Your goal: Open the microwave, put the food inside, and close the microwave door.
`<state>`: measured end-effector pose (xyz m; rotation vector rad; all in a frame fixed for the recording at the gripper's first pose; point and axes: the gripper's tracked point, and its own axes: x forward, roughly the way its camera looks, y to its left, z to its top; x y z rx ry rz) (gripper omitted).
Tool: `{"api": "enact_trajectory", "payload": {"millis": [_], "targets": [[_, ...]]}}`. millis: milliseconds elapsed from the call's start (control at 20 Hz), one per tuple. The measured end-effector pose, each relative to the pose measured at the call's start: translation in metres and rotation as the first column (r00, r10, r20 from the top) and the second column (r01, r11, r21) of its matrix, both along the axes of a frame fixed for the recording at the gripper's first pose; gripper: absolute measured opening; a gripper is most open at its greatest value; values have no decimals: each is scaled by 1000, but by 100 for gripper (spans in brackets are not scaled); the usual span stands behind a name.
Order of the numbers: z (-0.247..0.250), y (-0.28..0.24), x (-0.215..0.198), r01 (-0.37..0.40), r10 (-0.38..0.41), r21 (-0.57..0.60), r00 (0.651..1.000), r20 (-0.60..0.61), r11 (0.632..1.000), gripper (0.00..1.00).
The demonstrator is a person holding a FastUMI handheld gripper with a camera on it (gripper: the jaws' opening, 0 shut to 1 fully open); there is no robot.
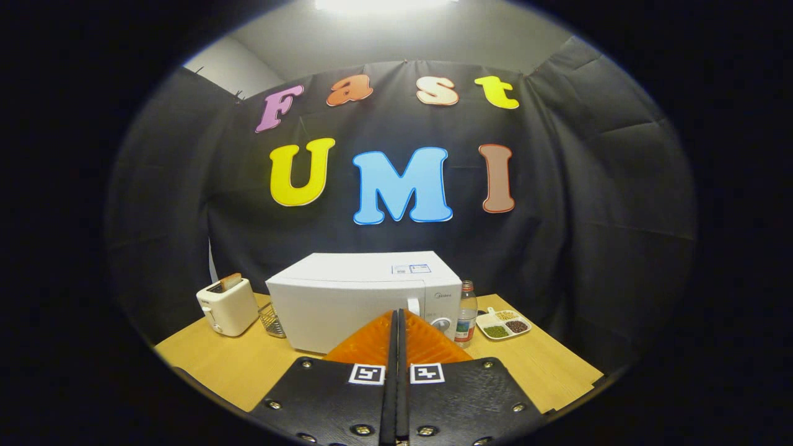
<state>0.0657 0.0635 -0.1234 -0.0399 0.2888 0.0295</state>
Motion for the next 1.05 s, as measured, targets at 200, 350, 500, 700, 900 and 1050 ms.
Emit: {"api": "enact_trajectory", "payload": {"millis": [200, 350, 500, 700, 900, 1050], "targets": [[18, 3, -58, 37, -38, 8, 999, 39, 999, 4], [26, 4, -86, 33, -33, 6, 997, 70, 999, 52], [29, 0, -104, 56, -53, -29, 995, 88, 998, 98], [31, 7, -115, 53, -49, -43, 995, 91, 998, 98], [42, 11, -113, 66, -63, -18, 992, 112, 998, 98], [42, 13, -108, 62, -59, -17, 992, 113, 998, 98]]}}
